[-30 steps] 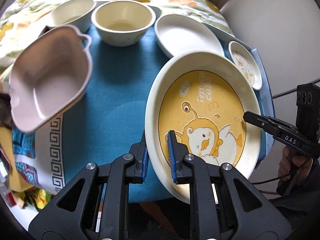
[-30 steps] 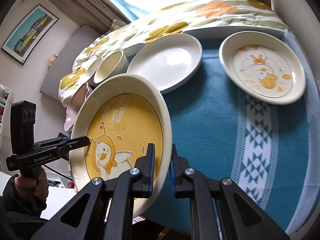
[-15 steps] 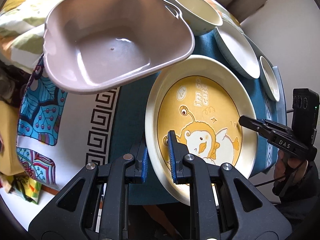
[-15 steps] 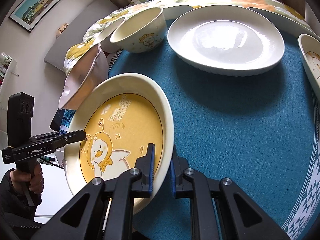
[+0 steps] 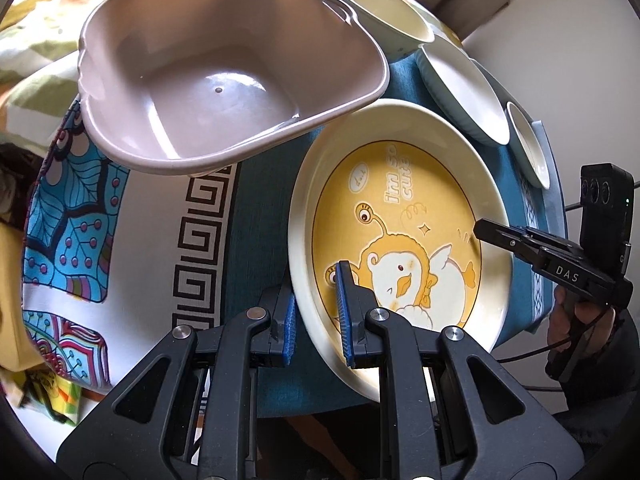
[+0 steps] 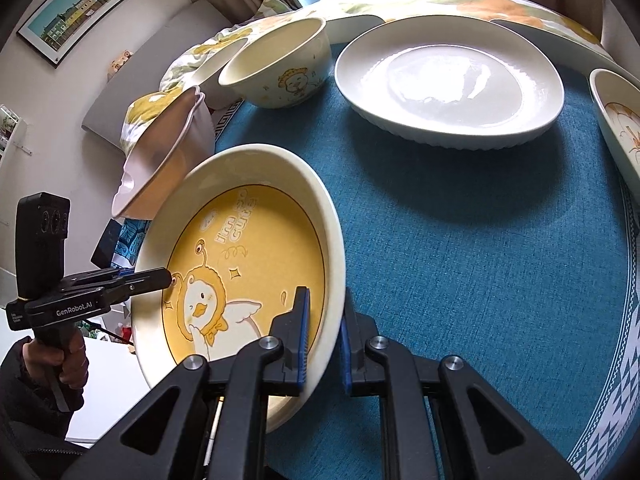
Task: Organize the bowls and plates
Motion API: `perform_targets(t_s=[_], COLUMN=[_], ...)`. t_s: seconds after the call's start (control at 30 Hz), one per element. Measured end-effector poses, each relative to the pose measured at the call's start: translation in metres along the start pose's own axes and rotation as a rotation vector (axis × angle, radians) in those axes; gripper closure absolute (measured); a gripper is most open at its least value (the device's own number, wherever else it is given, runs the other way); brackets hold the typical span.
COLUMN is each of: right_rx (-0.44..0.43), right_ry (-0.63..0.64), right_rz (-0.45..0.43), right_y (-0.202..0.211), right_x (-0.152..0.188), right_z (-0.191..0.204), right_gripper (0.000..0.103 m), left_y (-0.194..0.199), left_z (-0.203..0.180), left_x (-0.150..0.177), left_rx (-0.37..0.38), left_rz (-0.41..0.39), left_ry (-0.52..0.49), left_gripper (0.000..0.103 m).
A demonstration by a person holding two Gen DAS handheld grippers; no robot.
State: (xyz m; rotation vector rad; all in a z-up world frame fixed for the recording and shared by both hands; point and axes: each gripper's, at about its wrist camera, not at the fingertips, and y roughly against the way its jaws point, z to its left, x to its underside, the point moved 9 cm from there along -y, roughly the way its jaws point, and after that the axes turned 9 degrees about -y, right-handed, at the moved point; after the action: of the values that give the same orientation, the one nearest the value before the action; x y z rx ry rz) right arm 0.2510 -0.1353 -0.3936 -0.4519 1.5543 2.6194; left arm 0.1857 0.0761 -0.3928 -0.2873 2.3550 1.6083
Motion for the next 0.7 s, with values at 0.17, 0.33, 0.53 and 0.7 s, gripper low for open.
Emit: perform_targets(t_s=[0.17, 0.33, 0.53, 0.7], right_rx=[-0.011, -0.018, -0.011, 0.012], right_ry=[-0.035, -0.091, -0.102, -0.105], right_rz=[-0.007, -0.035, -0.077, -0.093], right_y=[-0.001, 0.002, 0.010, 0.017], right_x=[-0.001, -0.002, -0.003, 0.001], right_z=[-0.001, -0.006, -0.004, -0.005], right_gripper=[0.091, 0.090, 0.029, 0.029], left_y=[-0.010, -0.014, -0.019, -0.017], left_z=[-0.013, -0.016, -0.024, -0.033], left_x=[-0.005, -0.007, -0.010, -0.012], left_rx=[-0.016, -0.030, -0.084, -0.117], left_rz=[0.004, 0.020, 0.046, 0.032], left_ry=[-0.026, -0.019, -0.062, -0.088], left_gripper=[0.089, 0.089, 0.083, 0.031])
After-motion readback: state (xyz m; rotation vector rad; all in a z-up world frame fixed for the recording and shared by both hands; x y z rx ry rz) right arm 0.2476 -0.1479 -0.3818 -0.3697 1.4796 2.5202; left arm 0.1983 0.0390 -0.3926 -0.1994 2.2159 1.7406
